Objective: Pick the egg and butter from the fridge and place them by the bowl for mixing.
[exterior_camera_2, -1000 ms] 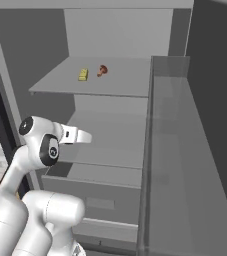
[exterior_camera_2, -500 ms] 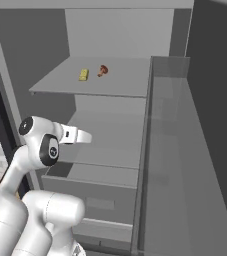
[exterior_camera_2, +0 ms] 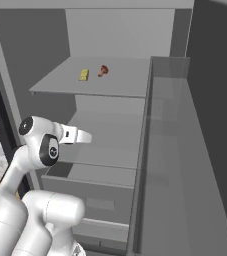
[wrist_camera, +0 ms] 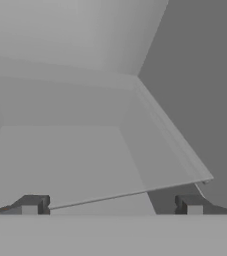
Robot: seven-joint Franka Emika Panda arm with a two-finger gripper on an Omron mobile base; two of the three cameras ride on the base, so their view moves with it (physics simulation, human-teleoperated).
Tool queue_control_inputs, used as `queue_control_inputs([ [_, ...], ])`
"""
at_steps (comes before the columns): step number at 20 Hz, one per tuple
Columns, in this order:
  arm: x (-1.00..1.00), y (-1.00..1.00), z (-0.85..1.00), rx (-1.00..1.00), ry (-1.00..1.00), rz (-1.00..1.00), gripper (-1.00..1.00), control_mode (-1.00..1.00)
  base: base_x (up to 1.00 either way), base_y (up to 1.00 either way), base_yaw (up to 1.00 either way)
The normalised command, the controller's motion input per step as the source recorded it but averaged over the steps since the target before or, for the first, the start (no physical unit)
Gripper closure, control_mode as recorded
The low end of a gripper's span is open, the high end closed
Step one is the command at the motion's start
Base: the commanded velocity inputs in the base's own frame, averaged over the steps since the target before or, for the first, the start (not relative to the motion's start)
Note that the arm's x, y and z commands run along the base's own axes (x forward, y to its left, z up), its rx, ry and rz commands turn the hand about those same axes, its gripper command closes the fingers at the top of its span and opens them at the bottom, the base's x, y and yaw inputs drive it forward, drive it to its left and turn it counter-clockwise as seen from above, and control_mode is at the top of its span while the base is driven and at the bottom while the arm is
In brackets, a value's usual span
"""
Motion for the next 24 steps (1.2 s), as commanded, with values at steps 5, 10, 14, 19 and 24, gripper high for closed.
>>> queue_control_inputs([
  [5,0.15,-0.13,0.59,0.08,0.07,0.00,-1.00,-1.00,0.00,0.00,0.00],
  [10,0.01,-0.30,0.64,0.07,0.12,0.08,-1.00,-1.00,0.00,0.00,0.00],
  [14,0.00,-0.28,0.63,0.11,0.00,0.18,-1.00,-1.00,0.00,0.00,0.00],
  [19,-0.01,-0.16,0.73,0.12,-0.09,0.19,-1.00,-1.00,0.00,0.00,0.00],
  [24,0.00,0.02,0.59,0.02,-0.22,0.24,-1.00,-1.00,0.00,0.00,0.00],
])
